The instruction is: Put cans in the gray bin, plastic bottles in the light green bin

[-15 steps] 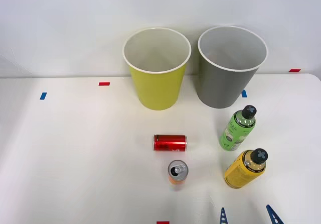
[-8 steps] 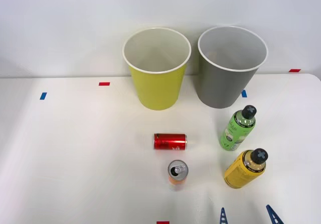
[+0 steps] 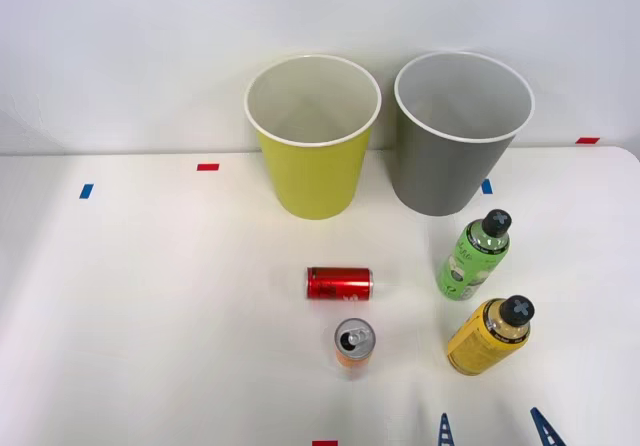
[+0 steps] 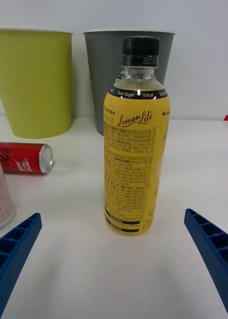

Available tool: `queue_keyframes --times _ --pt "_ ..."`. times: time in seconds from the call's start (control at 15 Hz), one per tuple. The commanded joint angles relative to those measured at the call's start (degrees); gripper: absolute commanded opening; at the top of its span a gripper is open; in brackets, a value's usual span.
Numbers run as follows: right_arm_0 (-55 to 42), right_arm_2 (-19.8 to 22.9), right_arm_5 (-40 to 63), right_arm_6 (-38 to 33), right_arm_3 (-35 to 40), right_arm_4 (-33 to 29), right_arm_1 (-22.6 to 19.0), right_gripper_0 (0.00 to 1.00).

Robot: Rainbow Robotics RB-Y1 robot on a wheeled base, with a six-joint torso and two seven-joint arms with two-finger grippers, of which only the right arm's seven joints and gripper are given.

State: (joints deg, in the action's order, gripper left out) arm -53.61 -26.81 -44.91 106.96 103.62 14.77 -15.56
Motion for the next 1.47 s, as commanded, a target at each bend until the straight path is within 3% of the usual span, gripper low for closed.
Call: queue_keyframes --times 0.07,1.0,1.47 --pt "0.0 0.0 0.0 0.0 0.0 0.0 0.0 1.0" --pt "0.0 0.0 0.0 0.0 0.0 0.0 0.0 1.0" --pt "2.2 -1.6 -6.7 1.1 0.1 2.7 -5.3 1.0"
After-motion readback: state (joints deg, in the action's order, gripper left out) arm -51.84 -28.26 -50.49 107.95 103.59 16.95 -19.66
